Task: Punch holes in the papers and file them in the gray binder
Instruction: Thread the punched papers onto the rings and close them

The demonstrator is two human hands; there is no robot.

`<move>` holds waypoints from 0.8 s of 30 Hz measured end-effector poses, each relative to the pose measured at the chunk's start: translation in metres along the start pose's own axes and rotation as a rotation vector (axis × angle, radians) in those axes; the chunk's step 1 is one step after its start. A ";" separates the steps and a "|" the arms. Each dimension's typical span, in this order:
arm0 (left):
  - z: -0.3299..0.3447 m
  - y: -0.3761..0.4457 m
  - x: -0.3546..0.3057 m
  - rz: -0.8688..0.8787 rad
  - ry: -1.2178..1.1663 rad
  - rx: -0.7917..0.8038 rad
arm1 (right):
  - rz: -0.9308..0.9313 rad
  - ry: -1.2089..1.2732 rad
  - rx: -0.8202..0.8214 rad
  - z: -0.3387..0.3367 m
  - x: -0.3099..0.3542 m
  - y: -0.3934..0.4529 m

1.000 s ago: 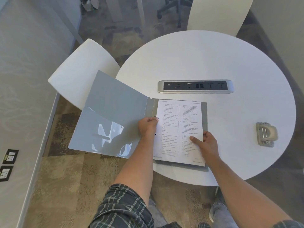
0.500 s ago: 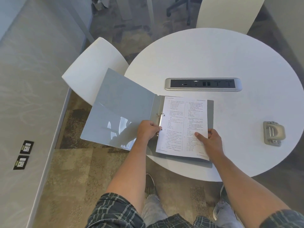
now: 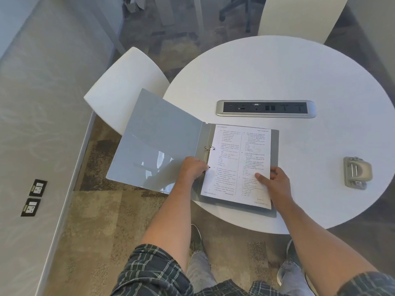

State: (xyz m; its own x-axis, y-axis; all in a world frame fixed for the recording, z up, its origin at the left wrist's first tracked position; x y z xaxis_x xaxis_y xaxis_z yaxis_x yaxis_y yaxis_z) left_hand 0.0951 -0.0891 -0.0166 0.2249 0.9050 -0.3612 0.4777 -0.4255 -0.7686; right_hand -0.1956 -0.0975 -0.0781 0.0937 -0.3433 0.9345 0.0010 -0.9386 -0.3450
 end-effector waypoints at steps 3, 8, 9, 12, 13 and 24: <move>0.000 0.001 -0.002 -0.032 0.054 -0.017 | -0.005 0.053 -0.004 0.001 0.000 -0.002; -0.003 0.008 -0.003 -0.037 0.084 0.011 | -0.014 0.099 0.029 0.002 0.003 -0.006; -0.004 0.008 -0.003 -0.029 0.100 0.012 | -0.014 0.096 0.032 0.003 0.003 -0.006; -0.005 0.008 -0.006 0.012 0.165 0.000 | -0.010 0.082 0.023 0.002 0.000 -0.008; -0.005 0.008 -0.006 0.024 0.184 -0.007 | -0.010 0.076 0.017 0.002 -0.001 -0.008; -0.004 0.007 -0.007 0.034 0.230 0.003 | -0.028 0.054 -0.001 -0.002 -0.005 -0.009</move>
State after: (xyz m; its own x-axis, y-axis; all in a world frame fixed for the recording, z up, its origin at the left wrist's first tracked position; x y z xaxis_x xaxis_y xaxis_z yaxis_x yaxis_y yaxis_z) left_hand 0.1003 -0.0982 -0.0168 0.4288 0.8660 -0.2573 0.4639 -0.4555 -0.7598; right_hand -0.1978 -0.0873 -0.0795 0.0393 -0.3181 0.9473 0.0023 -0.9480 -0.3184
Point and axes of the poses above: each hand's wrist, its own y-axis towards the middle knuckle, its own z-axis out of the palm, x = y × z, the point moved 2 cm from there along y, towards the middle knuckle, and after that the axes turned 11 degrees about -z, right-handed, at the moved point
